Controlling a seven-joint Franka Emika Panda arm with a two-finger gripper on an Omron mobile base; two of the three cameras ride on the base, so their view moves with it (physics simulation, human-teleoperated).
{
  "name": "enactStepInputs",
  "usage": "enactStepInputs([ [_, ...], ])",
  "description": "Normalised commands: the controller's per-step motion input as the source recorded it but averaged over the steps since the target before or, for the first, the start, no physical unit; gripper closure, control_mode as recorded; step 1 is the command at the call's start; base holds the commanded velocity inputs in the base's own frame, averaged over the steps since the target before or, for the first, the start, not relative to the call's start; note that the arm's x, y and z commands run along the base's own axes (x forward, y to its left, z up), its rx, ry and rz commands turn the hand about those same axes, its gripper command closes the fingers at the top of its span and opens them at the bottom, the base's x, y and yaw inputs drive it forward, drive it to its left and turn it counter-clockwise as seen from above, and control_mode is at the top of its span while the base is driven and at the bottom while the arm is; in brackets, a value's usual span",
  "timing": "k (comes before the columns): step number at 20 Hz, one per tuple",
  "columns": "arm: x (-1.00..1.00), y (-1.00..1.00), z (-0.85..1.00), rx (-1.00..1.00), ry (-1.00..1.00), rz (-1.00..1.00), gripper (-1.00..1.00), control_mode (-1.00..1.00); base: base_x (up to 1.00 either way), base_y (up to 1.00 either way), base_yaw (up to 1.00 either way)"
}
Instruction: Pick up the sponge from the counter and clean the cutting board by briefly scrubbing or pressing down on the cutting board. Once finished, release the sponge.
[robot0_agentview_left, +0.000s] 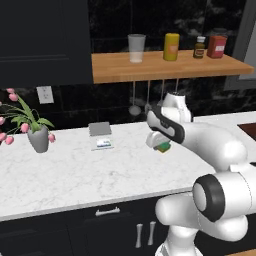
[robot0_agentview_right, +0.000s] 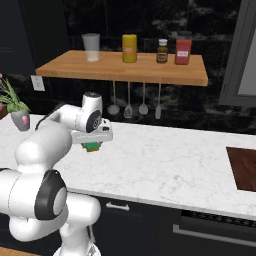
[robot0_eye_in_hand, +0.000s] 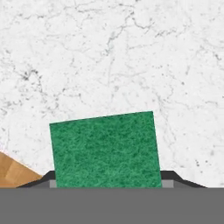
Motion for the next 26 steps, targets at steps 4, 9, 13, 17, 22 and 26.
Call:
enactStepInputs([
  [4,-0.07,0.00,0.67,0.00,0.09,0.00,1.00,-1.00,0.00,0.00,0.00],
  [9,-0.26,0.00,0.25,-0.01,0.04,-0.02,1.00,-1.00,0.00,0.00,0.00],
  [13,-0.70,0.00,0.01,0.00,0.00,0.00,1.00,-1.00,0.00,0.00,0.00],
  [17,-0.70,0.00,0.00,0.00,0.00,-0.06,1.00,1.00,-0.24,0.00,-0.04],
  [22,0.00,0.00,0.00,0.00,0.00,0.00,1.00,1.00,-0.33,-0.23,-0.12],
  [26,0.00,0.00,0.00,0.00,0.00,0.00,1.00,1.00,0.00,-0.70,-0.08],
])
